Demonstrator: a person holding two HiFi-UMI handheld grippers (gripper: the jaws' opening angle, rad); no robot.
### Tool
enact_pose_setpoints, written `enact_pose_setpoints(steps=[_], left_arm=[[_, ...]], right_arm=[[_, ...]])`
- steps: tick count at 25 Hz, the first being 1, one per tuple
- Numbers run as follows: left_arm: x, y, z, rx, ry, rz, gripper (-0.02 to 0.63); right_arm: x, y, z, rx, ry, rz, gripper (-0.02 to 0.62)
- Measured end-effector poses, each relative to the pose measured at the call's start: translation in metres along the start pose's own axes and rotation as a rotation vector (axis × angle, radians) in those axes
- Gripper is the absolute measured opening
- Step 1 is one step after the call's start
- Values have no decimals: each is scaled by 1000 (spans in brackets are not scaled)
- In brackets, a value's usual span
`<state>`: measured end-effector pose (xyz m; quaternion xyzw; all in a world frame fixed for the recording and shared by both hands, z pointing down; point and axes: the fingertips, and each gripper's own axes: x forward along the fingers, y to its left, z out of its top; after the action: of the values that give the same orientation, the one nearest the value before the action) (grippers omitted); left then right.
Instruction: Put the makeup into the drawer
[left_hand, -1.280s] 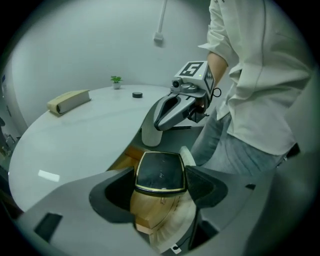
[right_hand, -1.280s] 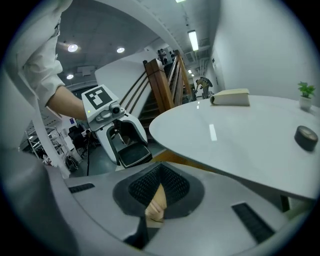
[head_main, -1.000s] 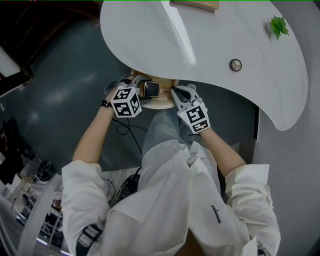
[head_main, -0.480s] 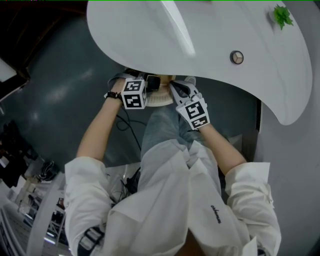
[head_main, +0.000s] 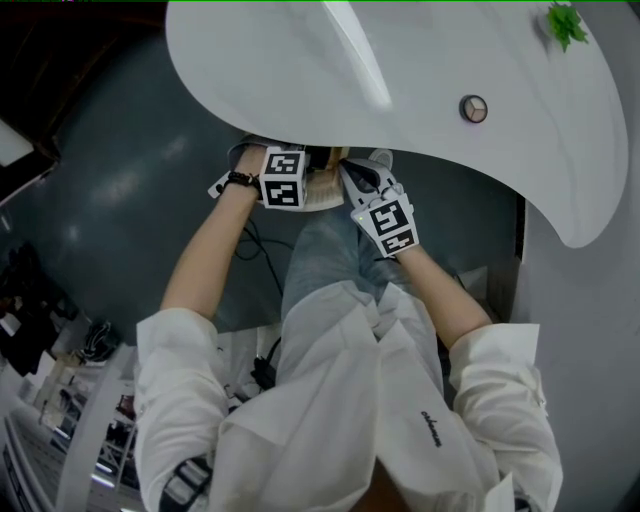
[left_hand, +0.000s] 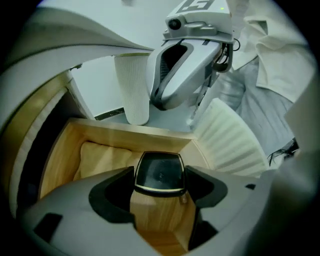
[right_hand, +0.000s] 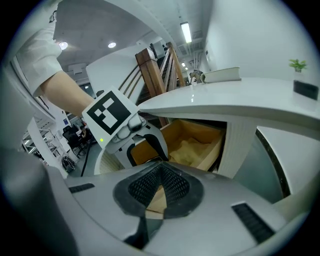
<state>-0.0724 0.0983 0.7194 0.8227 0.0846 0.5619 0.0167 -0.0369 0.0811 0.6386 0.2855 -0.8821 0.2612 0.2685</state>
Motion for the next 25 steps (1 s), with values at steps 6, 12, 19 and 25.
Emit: enact_pose_setpoints(steps=[6,12,19,25], left_arm=[[43,9,-6,21,62,-3,331],[64,15,-19,17,87,-1,331],[75,6,-28,49,121,-10,331],[35,3,-10,182,53,56,304]], right_arm=[[8,-7,-15,14,8,-7,17],[10,-7,-14,30,-3,-8,17],[3,-2,-18,32,-2,-6,17],[-13,3,-6,19,-17,-2,17]])
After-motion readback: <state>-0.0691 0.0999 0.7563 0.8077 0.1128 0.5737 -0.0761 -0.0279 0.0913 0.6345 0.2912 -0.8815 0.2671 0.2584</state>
